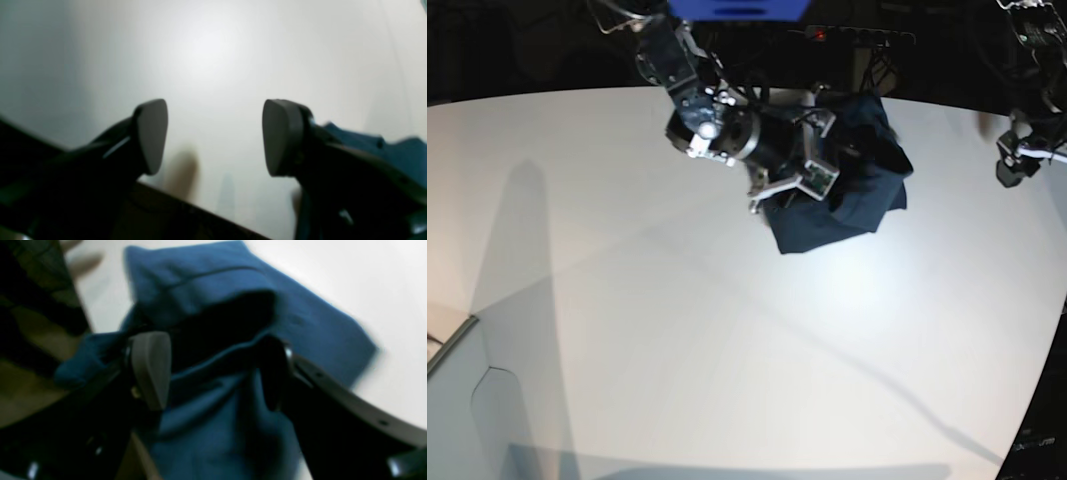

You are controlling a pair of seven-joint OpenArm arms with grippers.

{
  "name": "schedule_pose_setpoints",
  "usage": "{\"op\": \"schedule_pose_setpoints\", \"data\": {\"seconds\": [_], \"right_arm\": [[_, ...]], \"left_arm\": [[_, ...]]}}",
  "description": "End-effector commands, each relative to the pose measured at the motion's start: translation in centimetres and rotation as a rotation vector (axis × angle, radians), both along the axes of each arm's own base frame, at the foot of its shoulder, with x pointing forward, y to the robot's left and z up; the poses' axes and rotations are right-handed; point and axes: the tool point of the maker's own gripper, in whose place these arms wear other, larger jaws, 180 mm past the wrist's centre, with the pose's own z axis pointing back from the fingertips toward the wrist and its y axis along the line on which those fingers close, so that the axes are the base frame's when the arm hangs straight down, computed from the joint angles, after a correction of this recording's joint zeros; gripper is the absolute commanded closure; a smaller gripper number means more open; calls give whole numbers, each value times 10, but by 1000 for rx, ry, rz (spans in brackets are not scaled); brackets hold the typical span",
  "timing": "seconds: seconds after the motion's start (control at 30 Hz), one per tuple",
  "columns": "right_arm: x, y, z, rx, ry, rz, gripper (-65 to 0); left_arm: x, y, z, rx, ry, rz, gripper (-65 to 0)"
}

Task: Layout the t-shirt on the table in an organized manner, then fold the t-shirt properly
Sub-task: 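Press and adjust the folded bundle with both grippers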

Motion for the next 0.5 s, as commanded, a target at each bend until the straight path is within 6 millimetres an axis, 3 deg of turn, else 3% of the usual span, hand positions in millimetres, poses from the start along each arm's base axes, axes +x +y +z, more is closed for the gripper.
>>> {"op": "schedule_pose_setpoints", "data": {"seconds": [0.0, 0.17, 0.47], "right_arm": [[2, 20, 20, 70, -30, 37, -415], [-20, 58, 35, 99, -59, 162, -415], [-7, 61, 55, 119, -123, 167, -413]], "left_arm": [[5, 8, 13, 25, -36, 3, -432], [-2, 18, 15, 35, -35, 30, -432], [-13, 18, 9, 35, -7, 30, -432]]}}
